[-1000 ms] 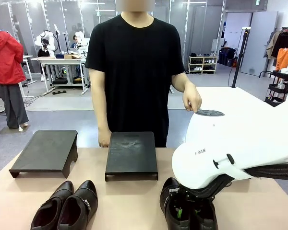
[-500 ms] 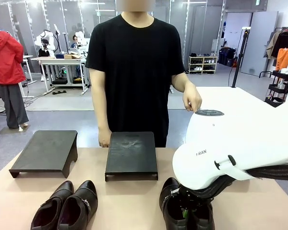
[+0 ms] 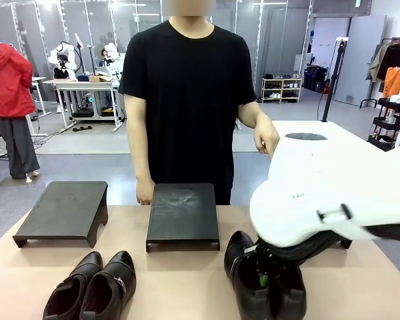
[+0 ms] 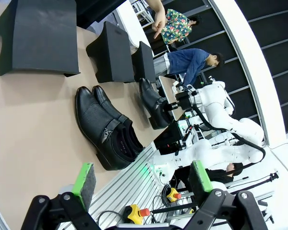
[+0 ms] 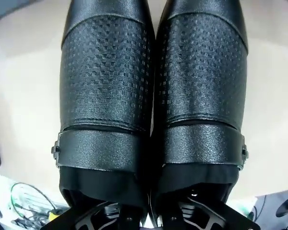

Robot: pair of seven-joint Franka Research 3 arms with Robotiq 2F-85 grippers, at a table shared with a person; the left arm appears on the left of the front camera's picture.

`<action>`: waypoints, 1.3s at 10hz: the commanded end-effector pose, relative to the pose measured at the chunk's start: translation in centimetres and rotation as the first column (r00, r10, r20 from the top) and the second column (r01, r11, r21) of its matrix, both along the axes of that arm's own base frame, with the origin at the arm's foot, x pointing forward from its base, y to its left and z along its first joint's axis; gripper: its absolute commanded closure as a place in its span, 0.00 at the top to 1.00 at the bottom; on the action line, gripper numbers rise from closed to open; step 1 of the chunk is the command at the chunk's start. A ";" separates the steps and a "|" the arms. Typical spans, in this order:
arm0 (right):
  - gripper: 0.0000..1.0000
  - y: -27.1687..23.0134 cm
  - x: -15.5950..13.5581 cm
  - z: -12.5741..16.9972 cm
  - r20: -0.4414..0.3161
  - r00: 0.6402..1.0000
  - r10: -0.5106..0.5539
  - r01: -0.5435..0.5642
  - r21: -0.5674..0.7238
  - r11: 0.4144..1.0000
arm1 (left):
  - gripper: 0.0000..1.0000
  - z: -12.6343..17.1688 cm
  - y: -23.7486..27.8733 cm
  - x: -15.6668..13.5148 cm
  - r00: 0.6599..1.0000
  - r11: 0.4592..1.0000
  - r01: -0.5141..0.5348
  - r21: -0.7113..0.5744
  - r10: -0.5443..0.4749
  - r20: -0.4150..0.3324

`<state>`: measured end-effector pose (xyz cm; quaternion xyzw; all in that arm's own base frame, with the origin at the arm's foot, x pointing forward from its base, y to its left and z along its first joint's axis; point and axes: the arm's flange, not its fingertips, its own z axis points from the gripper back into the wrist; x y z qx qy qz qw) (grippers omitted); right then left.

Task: Place the shoes on the stand as instructed by the person.
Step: Pick up one pair of Shoes and place it on the Shoes Stand indicated by the person.

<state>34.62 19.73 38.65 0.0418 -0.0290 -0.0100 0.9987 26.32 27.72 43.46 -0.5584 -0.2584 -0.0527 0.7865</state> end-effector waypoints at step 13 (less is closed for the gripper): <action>0.00 -12.5 12.1 10.3 0.195 0.971 0.139 -0.138 -0.017 0.990 | 1.00 0.1 0.1 0.0 1.000 1.000 0.001 -0.007 -0.001 0.011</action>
